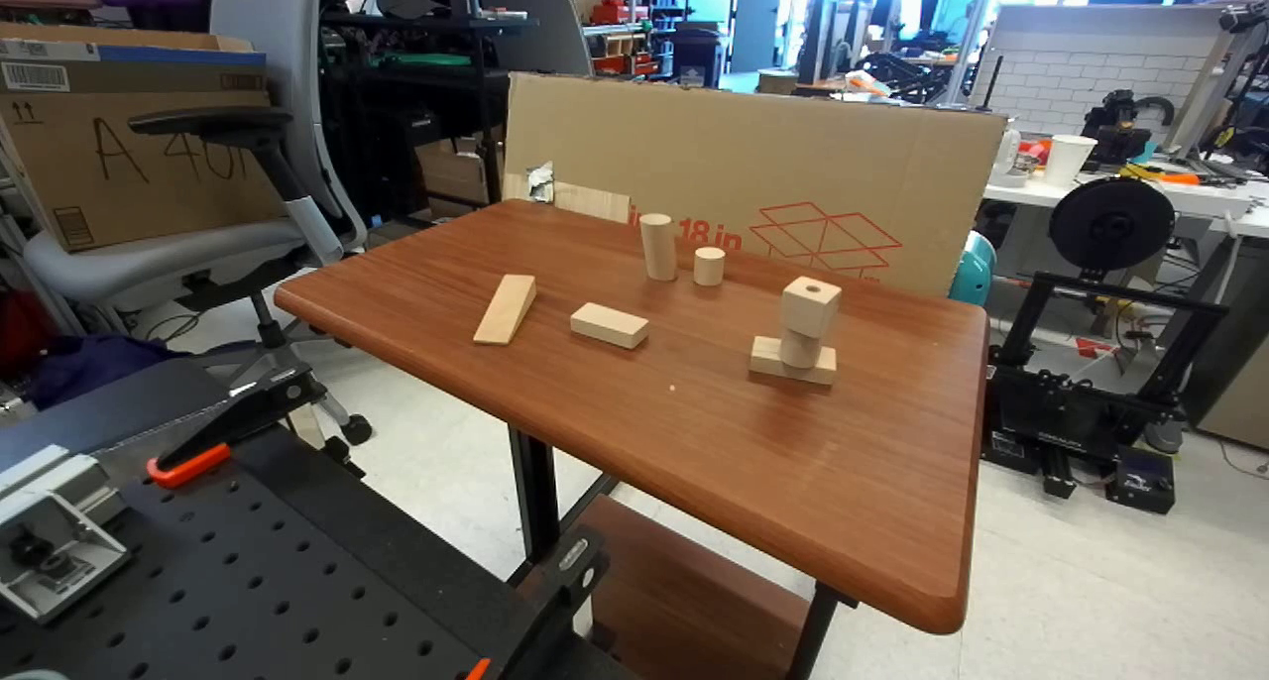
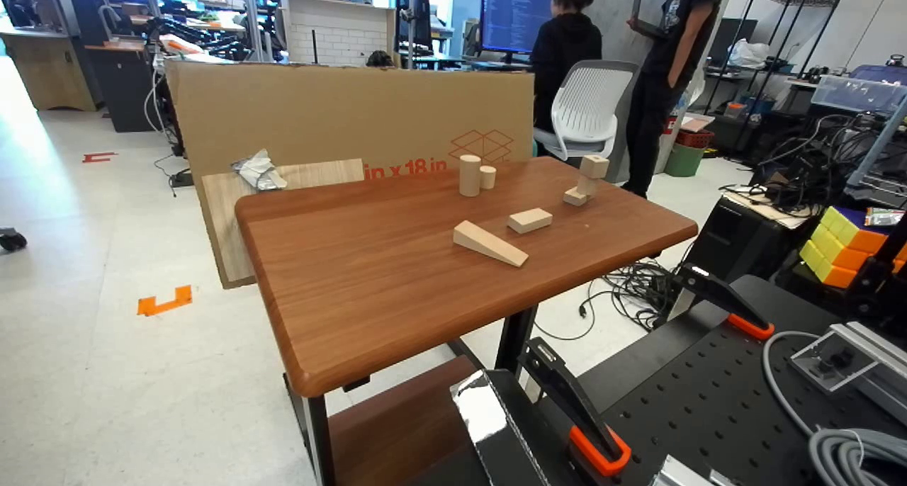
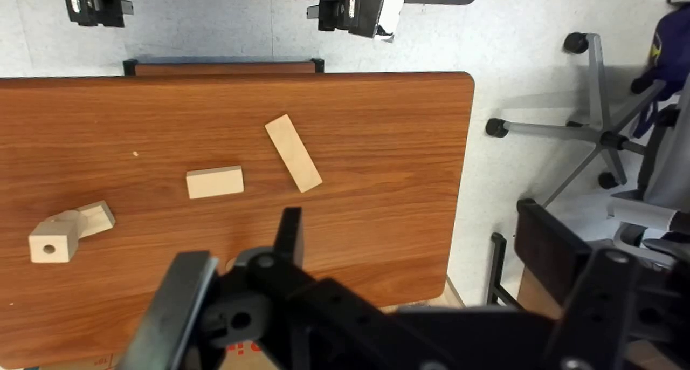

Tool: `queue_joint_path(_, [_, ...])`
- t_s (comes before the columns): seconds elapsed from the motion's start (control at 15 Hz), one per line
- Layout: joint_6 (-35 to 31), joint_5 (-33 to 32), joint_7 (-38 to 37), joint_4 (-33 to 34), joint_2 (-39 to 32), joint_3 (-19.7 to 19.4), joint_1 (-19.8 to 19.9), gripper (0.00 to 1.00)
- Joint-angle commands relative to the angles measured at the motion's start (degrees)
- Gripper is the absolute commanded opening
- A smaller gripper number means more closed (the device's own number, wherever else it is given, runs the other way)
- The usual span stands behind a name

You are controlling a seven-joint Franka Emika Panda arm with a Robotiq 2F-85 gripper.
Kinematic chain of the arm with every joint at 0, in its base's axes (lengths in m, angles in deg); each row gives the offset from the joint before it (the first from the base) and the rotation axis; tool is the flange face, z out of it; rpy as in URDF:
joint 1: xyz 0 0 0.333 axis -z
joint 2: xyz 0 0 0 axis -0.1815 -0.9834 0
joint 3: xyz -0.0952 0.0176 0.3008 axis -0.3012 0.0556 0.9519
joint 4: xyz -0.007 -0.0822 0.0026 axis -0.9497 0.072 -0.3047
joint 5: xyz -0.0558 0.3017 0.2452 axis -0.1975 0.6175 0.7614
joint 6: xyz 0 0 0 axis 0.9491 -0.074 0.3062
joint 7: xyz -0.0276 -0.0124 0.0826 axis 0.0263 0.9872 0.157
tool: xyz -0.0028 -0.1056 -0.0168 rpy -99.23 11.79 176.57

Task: Pick up the block on the front left side of the table and place it on top of the rectangular block on the left

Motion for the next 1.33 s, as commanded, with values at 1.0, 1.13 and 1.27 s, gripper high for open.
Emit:
queue_joint_path(1.0, [-26.5, -5.0, 10.3, -3.9, -23.4, 3.6, 0.5, 1.0])
queue_joint_path(1.13, [-29.4, -6.2, 10.3, -2.7, -26.6, 4.4, 0.7, 1.0])
queue_joint_path(1.27, [-32.1, -8.1, 9.5, -1.1, -29.9, 5.0, 0.9, 1.0])
